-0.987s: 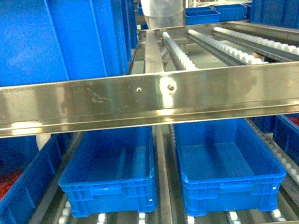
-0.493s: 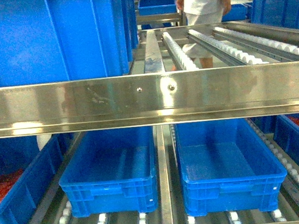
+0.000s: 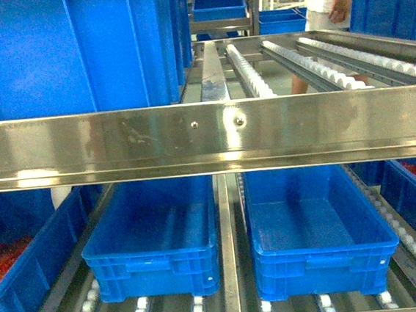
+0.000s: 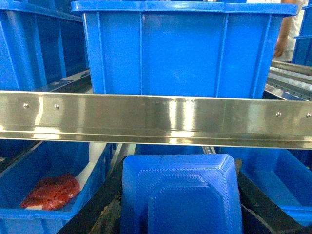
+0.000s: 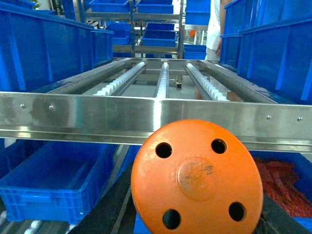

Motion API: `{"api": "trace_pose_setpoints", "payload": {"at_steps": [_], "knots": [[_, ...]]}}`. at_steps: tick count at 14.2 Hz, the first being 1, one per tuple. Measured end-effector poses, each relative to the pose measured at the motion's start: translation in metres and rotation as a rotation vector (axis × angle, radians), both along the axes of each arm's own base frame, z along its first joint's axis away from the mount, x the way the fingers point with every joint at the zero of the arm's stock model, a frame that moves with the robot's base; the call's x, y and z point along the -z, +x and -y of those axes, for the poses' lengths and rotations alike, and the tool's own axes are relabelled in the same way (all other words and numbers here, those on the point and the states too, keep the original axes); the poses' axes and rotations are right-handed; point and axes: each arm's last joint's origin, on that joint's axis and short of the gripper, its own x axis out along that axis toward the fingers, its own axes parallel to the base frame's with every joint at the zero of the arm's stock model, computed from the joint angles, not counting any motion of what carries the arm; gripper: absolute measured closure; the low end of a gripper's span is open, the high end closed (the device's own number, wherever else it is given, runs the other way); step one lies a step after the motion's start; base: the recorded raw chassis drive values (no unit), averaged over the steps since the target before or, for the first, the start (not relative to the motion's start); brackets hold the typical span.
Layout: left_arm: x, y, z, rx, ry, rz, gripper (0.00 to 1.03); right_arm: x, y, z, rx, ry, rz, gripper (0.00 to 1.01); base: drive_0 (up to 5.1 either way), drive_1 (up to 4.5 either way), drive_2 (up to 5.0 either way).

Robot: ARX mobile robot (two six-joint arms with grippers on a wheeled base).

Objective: Sort blue parts and orange caps into right shelf containers

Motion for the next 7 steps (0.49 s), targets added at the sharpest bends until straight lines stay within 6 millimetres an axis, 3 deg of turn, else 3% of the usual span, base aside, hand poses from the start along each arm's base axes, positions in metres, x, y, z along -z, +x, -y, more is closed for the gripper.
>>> {"api": "trace_pose_setpoints", "payload": {"at_steps": [7], "knots": [[0.0000,0.0000,0.0000,0.002,0.000,0.000,0.59,0.0000,0.0000,0.0001,0.003,0.001,0.000,0.57,0.0,0.00,0.0]]}}
